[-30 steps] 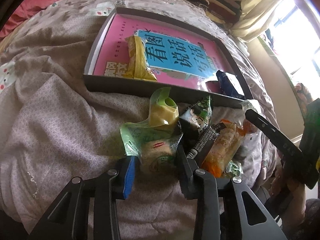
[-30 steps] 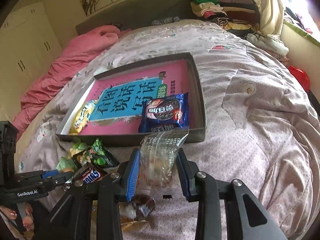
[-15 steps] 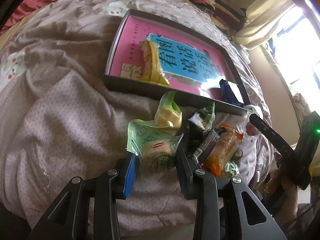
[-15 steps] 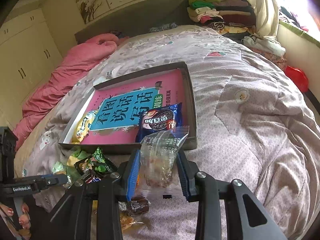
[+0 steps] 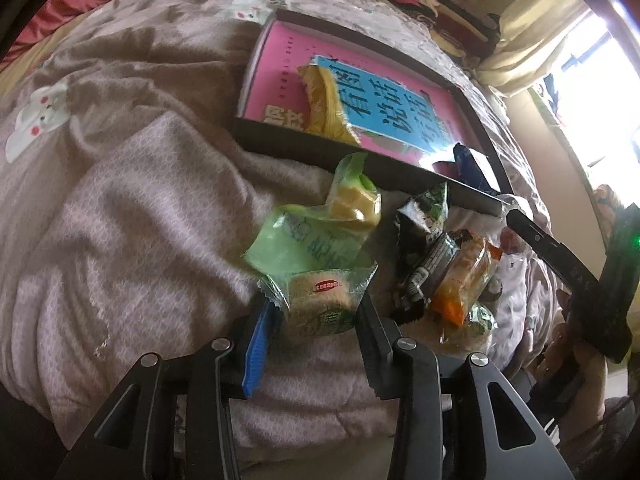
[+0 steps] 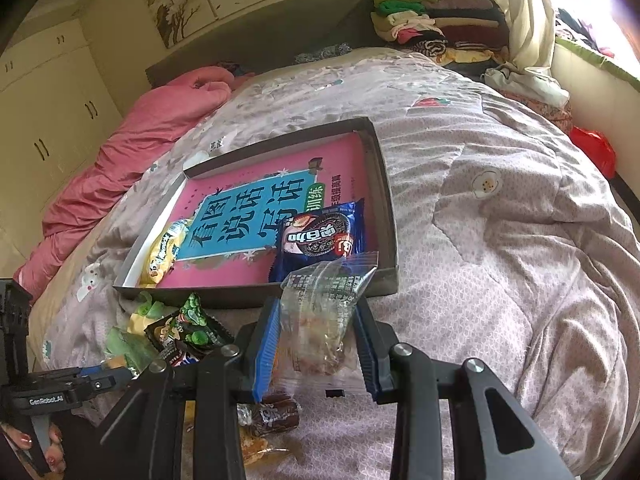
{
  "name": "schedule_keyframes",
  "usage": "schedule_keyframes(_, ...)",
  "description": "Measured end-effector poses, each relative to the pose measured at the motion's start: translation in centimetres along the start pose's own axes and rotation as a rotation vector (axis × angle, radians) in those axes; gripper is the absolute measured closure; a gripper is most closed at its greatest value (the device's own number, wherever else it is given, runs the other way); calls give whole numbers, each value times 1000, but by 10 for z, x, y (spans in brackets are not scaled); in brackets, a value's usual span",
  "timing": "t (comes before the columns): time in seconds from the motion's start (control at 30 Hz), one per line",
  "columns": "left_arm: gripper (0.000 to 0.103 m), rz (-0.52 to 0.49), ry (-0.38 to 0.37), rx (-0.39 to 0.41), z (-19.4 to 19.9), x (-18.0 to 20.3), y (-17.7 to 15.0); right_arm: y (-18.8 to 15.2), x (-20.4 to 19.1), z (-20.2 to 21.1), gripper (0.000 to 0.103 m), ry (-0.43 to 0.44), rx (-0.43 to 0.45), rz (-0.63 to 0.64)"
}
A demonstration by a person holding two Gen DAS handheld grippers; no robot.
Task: Organize snacks
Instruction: 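Grasp the clear pastry bag with the right gripper while the left gripper closes on the green-wrapped cake, then lift both held snacks and carry them over the tray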
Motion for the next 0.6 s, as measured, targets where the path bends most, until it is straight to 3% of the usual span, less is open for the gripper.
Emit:
schedule_keyframes(0.2,58,41,22,-1,7,-12,-1,1,-4,0,67,3,10,6)
schedule_keyframes(0.33,65,30,25,15,11,-13,3,3,-8,1,67,10,21,12)
schedule_keyframes(0.6,66,40,6,46,22,-18,11,18,-19,11,67,23,75,40)
Point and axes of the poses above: each gripper's, at about its wrist camera, not at the fingertips, and z roughly against the way its jaws point, x to its right, y to its top, the point moved 9 cm from there along -z, roughly the way its jaws point, and after that the axes turned 12 degrees about x, right-handed, at the moved point
